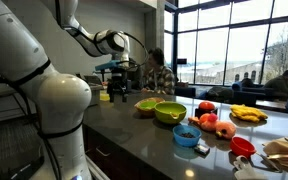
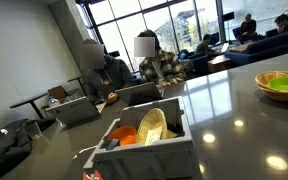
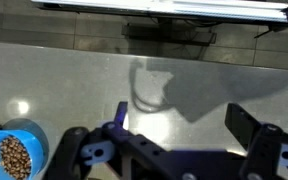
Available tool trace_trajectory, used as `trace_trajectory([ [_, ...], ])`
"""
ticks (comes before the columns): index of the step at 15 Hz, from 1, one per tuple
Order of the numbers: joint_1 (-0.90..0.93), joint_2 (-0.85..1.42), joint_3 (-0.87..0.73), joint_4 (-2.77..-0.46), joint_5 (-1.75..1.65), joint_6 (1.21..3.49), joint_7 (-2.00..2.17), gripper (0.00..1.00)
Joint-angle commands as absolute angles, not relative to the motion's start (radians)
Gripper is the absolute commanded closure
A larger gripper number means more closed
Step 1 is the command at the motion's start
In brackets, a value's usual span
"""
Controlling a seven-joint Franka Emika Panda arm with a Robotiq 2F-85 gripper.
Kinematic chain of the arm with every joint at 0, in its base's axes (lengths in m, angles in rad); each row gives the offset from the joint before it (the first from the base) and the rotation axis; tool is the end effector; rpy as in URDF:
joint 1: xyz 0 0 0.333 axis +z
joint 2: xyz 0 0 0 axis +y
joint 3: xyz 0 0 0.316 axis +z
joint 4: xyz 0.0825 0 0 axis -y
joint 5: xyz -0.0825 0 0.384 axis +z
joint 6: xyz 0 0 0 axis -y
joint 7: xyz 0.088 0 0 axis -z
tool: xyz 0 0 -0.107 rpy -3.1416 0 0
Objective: Pour the content in the blue bowl into the green bowl on the right
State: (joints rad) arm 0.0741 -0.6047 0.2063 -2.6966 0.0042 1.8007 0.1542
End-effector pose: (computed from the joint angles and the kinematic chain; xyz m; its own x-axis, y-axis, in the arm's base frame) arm 0.3054 0.0833 0.3889 0.9607 0.0463 -0.2737 0.0921 -0.9833 0.1568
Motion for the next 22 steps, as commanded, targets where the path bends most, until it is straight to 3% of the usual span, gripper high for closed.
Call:
trace_trajectory([
  [1,0.092,-0.602,0.190,-2.695,-0.004,1.798,0.163,0.00],
  [9,0.124,-0.641,0.219,-2.705,0.104,1.789,0.284,0.00],
  [15,0.104,-0.785,0.201,-2.889,0.241,1.873,0.426,0.00],
  [16,0.075,-0.711,0.195,-2.794,0.240,1.849,0.454,0.00],
  [22,-0.095,-0.749,0.099,-2.781,0.205,1.857,0.513,0.00],
])
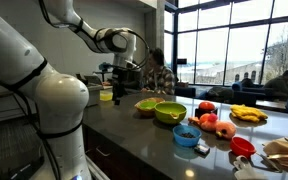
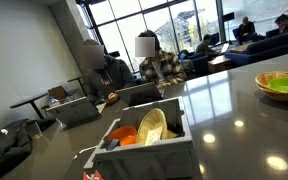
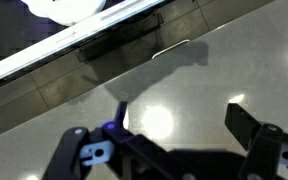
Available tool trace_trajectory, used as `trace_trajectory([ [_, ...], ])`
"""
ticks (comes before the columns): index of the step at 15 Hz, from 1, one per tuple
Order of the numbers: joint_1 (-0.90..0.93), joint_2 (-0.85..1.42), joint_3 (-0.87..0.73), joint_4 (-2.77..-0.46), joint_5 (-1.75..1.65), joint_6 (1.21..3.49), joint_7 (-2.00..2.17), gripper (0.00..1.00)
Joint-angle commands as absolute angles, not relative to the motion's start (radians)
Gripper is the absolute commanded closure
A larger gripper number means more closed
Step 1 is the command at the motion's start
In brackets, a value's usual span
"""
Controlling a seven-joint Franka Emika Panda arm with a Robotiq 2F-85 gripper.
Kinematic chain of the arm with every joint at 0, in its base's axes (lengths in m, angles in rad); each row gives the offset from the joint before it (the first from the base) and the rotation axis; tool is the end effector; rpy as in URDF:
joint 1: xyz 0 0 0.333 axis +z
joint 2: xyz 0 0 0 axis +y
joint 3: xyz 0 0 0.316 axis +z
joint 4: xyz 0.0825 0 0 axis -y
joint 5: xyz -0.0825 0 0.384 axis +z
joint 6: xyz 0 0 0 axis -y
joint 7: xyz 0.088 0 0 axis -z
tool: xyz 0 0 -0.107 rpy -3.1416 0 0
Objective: Pour the content in the blue bowl into the green bowl on the right
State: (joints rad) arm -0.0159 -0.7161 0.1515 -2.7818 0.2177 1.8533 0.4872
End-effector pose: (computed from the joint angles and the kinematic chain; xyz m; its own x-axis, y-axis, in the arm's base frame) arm 0.2929 0.0518 0.3906 0.8603 -0.4534 -0.2330 -0.4620 -0.8867 0.0196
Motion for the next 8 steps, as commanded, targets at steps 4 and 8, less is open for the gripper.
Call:
trace_trajectory([
  [4,-0.220,-0.714,-0.012,-2.774,0.206,1.931,0.466,0.00],
  [8,-0.282,-0.634,-0.093,-2.777,0.215,2.057,0.391,0.00],
])
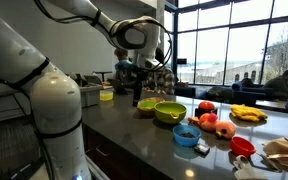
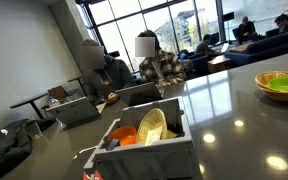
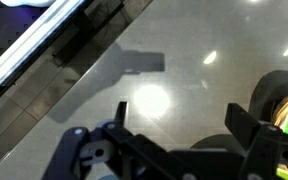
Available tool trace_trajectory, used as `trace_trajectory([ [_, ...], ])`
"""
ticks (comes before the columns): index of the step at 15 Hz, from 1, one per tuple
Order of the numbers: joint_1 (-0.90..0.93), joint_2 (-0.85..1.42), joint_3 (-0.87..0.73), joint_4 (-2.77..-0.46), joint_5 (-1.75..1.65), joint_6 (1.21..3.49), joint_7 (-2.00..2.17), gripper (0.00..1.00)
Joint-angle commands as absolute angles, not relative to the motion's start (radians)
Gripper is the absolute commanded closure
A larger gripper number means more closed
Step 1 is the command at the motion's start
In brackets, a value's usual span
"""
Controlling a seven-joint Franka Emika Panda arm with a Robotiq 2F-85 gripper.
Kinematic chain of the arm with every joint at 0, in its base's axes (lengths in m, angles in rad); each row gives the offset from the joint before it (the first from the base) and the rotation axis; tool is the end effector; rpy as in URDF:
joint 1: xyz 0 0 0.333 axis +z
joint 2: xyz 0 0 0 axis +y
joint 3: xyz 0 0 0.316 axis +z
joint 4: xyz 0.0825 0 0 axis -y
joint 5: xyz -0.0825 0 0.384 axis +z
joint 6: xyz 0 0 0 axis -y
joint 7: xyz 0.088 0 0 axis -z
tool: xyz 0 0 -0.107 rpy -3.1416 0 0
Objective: Pour the content in the blue bowl into the green bowl on the right
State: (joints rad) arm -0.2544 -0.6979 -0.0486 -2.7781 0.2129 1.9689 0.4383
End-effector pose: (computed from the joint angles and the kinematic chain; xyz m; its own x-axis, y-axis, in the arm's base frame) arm 0.3021 -0.0786 0.3983 0.6773 -0.7076 -0.2014 -0.7350 -0.6629 -0.1428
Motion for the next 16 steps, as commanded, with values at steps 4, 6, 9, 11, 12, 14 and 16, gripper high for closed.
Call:
trace_trajectory([
  [4,-0.279,-0.531,-0.150,-2.783,0.252,2.230,0.324,0.00],
  [6,-0.264,-0.473,-0.166,-2.785,0.270,2.312,0.295,0.00],
  [9,-0.248,-0.399,-0.179,-2.786,0.304,2.402,0.266,0.00],
  [11,-0.240,-0.357,-0.191,-2.787,0.329,2.452,0.249,0.00],
  [12,-0.243,-0.346,-0.196,-2.787,0.335,2.466,0.246,0.00],
  [14,-0.251,-0.327,-0.210,-2.786,0.338,2.489,0.238,0.00],
  [16,-0.262,-0.310,-0.223,-2.785,0.327,2.499,0.235,0.00],
])
